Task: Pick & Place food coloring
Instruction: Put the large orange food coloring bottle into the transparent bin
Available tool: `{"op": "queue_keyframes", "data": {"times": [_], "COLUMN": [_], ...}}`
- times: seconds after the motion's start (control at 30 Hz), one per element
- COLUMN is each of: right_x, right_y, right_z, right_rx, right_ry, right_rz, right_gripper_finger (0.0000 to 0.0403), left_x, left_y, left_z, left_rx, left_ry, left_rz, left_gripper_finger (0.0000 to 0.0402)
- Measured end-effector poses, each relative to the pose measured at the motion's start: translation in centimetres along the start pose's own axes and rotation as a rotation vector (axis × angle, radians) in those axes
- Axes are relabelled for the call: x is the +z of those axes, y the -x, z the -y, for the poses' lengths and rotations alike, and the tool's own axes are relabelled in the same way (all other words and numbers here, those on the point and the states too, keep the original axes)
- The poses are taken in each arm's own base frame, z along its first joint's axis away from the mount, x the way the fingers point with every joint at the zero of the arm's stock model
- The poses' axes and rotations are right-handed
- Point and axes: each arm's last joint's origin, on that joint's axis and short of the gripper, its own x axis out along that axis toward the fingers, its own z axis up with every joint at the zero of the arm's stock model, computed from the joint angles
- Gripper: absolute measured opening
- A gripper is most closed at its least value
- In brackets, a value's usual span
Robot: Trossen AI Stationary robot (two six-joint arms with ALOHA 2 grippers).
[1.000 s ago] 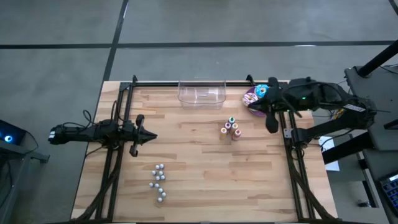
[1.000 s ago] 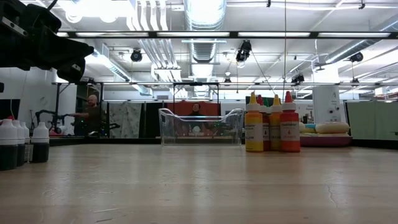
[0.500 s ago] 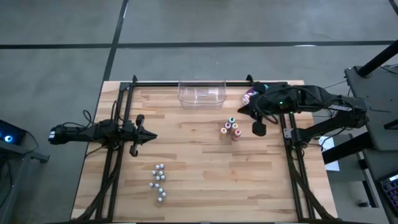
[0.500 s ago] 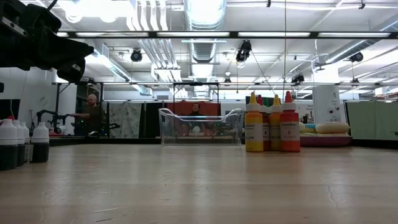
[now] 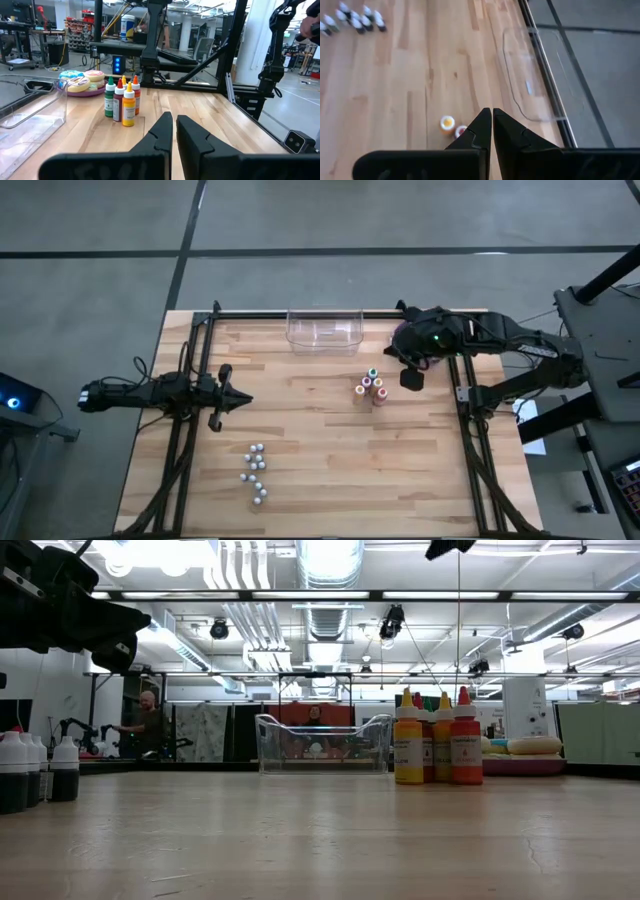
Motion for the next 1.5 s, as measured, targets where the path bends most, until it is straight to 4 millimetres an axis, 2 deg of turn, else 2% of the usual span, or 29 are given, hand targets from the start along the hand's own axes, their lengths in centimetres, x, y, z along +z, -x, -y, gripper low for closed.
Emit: {"op": "queue_keyframes", "data": {"times": [0.27,0.5,0.93,1.3,1.5], "right_x": [-1.3,-2.7,-4.9,-5.0,-5.0], "right_y": [-0.5,-1.3,-4.2,-7.1,-8.0], "right_z": [0.5,0.2,-2.4,-4.8,-5.2], "right_rx": [-0.012,-0.021,-0.002,0.017,0.004], "right_ry": [-0.019,-0.159,-0.275,-0.315,-0.352], "right_rz": [-0.138,-0.249,-0.343,-0.372,-0.398], "right_gripper_finger": [0.0009,0.0009,0.0009,0.0010,0.0041], "left_x": [0.0,0.0,0.0,0.0,0.0], "left_y": [0.0,0.0,0.0,0.0,0.0], "left_z": [0.0,0.0,0.0,0.0,0.0], "left_rx": [0.000,0.000,0.000,0.000,0.000], "left_ry": [0.000,0.000,0.000,0.000,0.000], "left_rz": [0.000,0.000,0.000,0.000,0.000], "left_gripper_finger": [0.0000,0.0000,0.0000,0.0000,0.0000]}}
